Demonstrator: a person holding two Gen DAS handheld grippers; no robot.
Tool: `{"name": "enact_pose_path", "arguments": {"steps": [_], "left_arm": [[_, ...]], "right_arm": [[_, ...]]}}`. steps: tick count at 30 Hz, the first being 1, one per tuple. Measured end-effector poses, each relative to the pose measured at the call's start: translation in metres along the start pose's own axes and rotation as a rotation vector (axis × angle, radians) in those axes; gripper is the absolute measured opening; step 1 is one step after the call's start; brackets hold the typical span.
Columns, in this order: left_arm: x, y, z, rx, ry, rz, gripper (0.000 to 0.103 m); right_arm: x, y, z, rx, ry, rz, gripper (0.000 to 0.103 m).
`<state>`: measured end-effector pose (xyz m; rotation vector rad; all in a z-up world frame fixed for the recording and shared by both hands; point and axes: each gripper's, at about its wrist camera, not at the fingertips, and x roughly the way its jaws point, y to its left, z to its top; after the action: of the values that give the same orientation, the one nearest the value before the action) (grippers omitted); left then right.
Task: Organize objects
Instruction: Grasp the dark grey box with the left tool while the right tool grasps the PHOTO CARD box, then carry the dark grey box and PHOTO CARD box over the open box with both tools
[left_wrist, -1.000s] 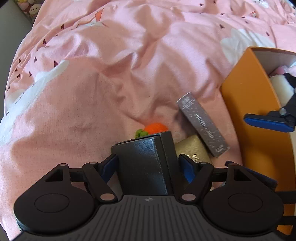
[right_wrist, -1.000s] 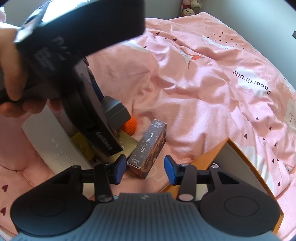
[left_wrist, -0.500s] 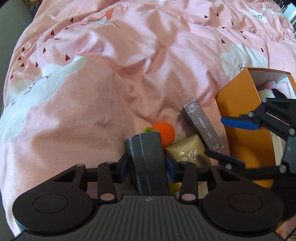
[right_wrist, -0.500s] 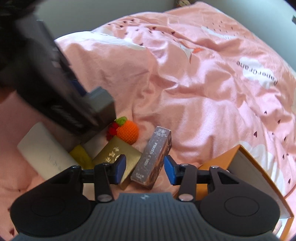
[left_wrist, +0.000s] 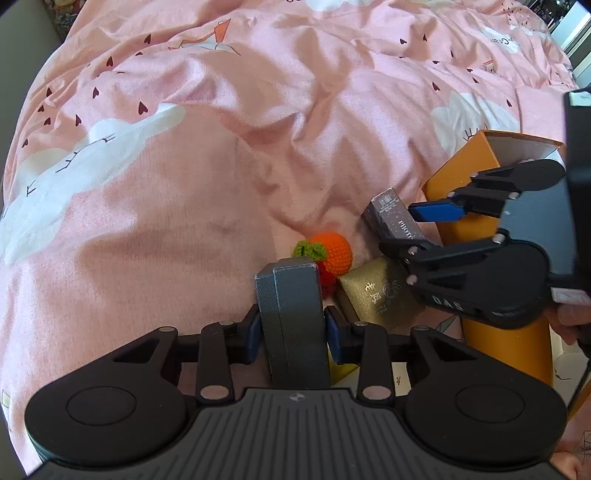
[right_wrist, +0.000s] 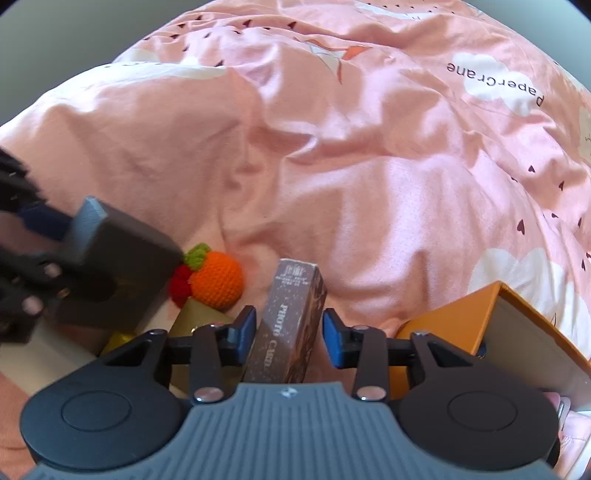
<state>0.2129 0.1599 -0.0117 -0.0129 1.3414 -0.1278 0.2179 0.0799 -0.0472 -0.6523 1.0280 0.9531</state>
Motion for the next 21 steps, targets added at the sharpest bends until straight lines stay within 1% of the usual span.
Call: {"name": "enact_pose_path", "arguments": {"steps": [2, 4, 8, 10, 13, 21], "left_arm": [[-0.006, -0.001, -0.002, 0.005, -0.011, -0.001, 0.040], [-0.010, -0.002, -0.003, 0.005, -0.021, -0.003, 0.039], [-0.025, -0.005, -0.008, 0.010, -0.047, -0.019, 0.039], [-0.024, -0.016, -0.004, 0.023, -0.059, -0.022, 0.039], [-0.033, -0.025, -0.002, 0.049, -0.086, -0.016, 0.039], [-0.072, -0.046, -0.009, 0.075, -0.174, -0.023, 0.039]], "right_arm": [[0.003, -0.001, 0.001, 0.011, 0.005, -0.007, 0.031], [0.004, 0.001, 0.001, 0.010, 0.015, -0.034, 0.028], [-0.006, 0.003, -0.002, 0.001, -0.012, -0.043, 0.026], [-0.017, 0.007, -0.005, -0.018, -0.043, -0.052, 0.024], [-0.038, 0.011, -0.008, -0.044, -0.097, -0.062, 0.024], [-0.108, 0.013, -0.027, -0.036, -0.244, -0.007, 0.024]]}}
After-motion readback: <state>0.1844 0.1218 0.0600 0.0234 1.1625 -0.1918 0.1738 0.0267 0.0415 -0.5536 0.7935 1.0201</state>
